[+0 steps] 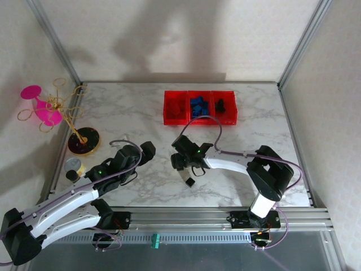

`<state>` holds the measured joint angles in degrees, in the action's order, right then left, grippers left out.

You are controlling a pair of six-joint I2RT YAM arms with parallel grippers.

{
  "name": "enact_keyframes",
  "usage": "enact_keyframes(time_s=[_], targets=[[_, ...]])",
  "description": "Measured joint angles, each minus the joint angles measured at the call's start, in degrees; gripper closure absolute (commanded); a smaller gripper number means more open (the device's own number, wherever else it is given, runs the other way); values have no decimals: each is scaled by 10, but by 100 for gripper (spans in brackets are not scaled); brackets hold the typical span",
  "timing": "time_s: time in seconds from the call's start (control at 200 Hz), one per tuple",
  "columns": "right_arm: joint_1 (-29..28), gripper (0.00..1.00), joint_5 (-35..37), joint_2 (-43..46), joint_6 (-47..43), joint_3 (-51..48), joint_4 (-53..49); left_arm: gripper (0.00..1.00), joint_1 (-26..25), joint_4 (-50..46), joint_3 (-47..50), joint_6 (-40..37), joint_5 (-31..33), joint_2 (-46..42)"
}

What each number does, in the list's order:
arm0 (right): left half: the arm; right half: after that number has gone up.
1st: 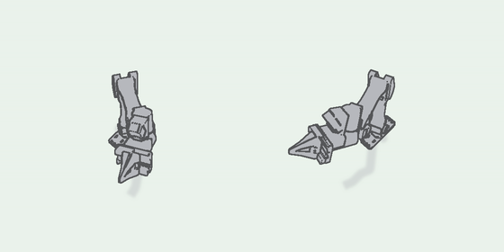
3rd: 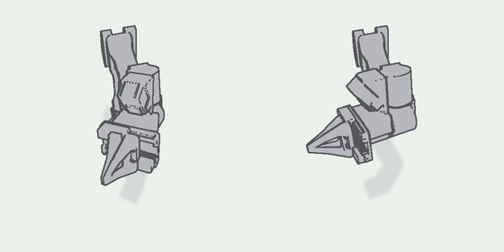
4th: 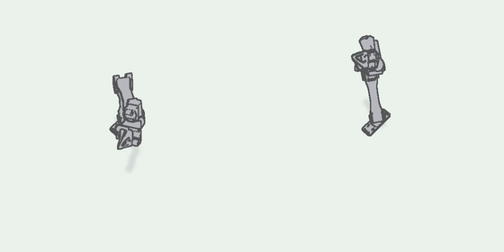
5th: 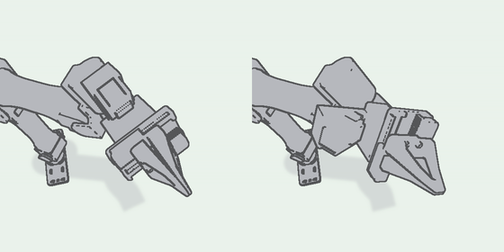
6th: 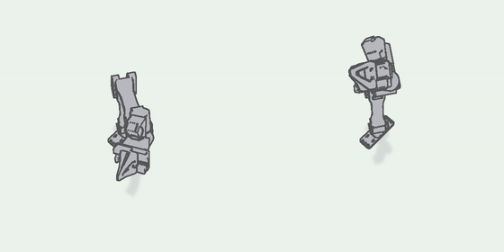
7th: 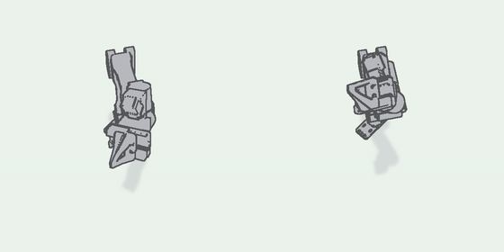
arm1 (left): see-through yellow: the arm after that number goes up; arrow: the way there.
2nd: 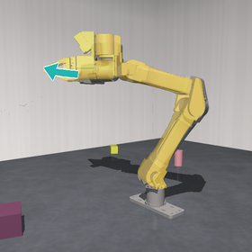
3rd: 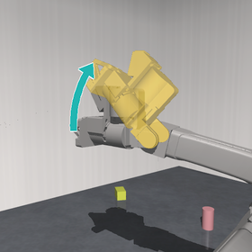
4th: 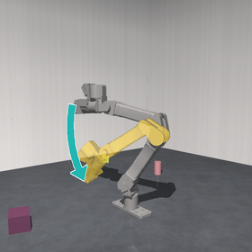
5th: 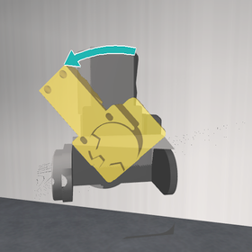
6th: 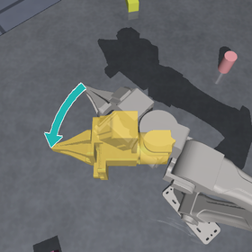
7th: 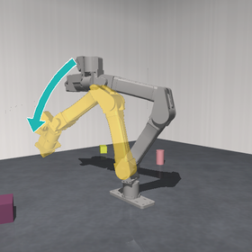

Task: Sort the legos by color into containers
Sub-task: Pick up the lego from the bottom-center of the table.

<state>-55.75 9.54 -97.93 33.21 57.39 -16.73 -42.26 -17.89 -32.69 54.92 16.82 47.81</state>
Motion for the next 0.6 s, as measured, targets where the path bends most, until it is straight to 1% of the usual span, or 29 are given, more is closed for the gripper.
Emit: enact_keyframes(time_s=[0.185, 0.601], targets=[[-14, 45, 0, -35, 10, 0, 2, 0, 0, -2, 5, 2, 2, 0], [-15, 64, 14, -41, 10, 3, 2, 1, 0, -2, 9, 2, 2, 7]])
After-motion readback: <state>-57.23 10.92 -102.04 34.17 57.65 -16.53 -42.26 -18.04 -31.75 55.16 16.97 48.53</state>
